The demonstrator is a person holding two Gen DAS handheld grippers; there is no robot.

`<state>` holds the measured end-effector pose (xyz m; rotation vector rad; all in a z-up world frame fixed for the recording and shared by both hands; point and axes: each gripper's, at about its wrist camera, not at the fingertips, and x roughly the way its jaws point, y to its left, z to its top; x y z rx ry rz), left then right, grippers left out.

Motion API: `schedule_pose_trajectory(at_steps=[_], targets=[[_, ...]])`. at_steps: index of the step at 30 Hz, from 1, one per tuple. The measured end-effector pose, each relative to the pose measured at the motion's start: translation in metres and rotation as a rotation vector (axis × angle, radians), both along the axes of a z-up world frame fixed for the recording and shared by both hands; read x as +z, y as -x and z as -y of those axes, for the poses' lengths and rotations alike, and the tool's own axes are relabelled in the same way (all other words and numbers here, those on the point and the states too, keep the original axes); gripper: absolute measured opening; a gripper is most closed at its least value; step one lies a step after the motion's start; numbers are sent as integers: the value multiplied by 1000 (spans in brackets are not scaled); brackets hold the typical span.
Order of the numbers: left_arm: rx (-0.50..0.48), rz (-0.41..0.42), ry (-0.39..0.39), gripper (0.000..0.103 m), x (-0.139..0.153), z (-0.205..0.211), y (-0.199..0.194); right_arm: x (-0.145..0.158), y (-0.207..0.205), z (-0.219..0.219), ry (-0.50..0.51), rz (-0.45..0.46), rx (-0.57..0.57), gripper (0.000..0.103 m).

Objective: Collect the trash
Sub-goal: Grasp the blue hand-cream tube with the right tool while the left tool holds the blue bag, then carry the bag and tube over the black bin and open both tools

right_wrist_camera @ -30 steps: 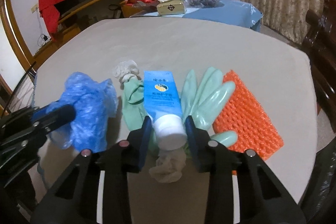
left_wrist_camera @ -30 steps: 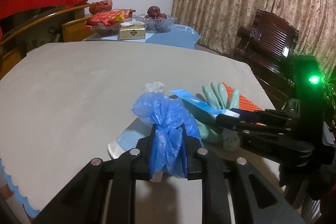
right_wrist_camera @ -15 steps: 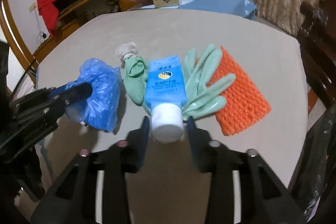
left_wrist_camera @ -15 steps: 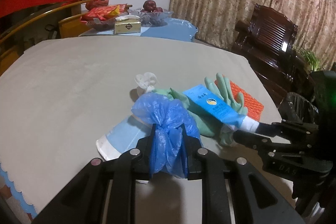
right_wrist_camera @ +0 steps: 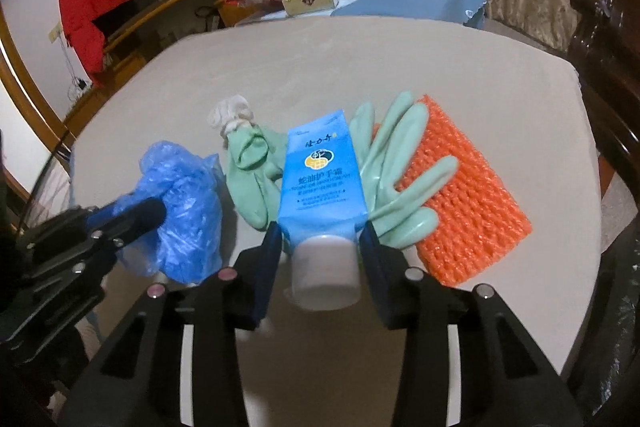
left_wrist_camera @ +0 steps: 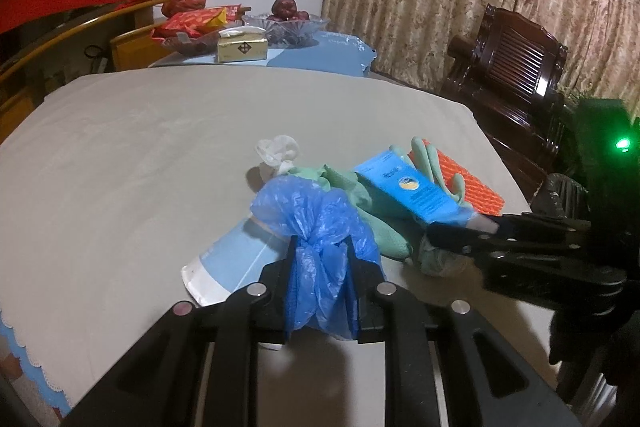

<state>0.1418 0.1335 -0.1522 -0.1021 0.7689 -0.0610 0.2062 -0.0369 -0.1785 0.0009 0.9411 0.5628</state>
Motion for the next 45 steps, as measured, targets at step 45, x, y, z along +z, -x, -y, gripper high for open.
schedule_pose_trajectory(at_steps=[45], targets=[[-514,194,68,20,82,255,-15,101,94,280,-44,156,-522,37]])
